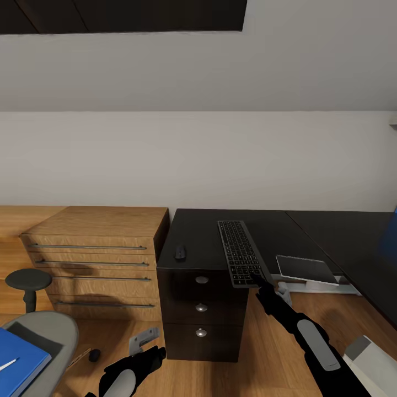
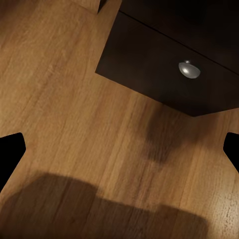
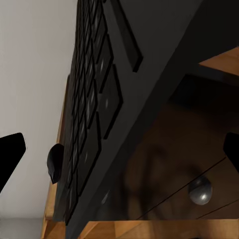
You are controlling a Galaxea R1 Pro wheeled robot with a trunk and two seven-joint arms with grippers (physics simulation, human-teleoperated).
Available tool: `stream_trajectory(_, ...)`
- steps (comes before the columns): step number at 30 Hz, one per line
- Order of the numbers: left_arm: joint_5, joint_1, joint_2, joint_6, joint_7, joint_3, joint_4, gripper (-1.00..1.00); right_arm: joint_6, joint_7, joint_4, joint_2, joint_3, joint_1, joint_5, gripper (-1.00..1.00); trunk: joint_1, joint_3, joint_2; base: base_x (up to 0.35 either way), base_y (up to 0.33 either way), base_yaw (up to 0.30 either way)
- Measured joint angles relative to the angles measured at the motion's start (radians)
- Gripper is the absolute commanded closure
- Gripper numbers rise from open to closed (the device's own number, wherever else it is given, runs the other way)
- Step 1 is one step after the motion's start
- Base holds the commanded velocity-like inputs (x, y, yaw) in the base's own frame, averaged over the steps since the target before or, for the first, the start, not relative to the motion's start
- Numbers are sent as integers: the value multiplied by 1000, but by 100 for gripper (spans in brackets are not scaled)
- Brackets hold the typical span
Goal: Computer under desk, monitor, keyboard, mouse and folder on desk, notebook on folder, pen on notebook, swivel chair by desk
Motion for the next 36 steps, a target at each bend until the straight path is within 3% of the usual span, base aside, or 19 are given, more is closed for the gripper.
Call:
stream_trajectory(19, -1, 0, 0, 0, 0, 0, 0, -100, 0, 0, -1, -1, -1, 0, 0, -100, -12, 9, 21, 0, 0, 0)
stream_trajectory(20, -1, 0, 0, 0, 0, 0, 0, -100, 0, 0, -1, -1, -1, 0, 0, 100, -12, 9, 21, 0, 0, 0)
stream_trajectory(33, -2, 0, 0, -1, 1, -1, 0, -100, 0, 1, -1, -1, -2, 0, 0, 100, -12, 9, 21, 0, 0, 0)
stream_trajectory(36, -3, 0, -1, -3, 1, -4, 0, -100, -1, 1, -1, -1, -2, -1, 0, 100, -23, 19, 42, 0, 0, 0)
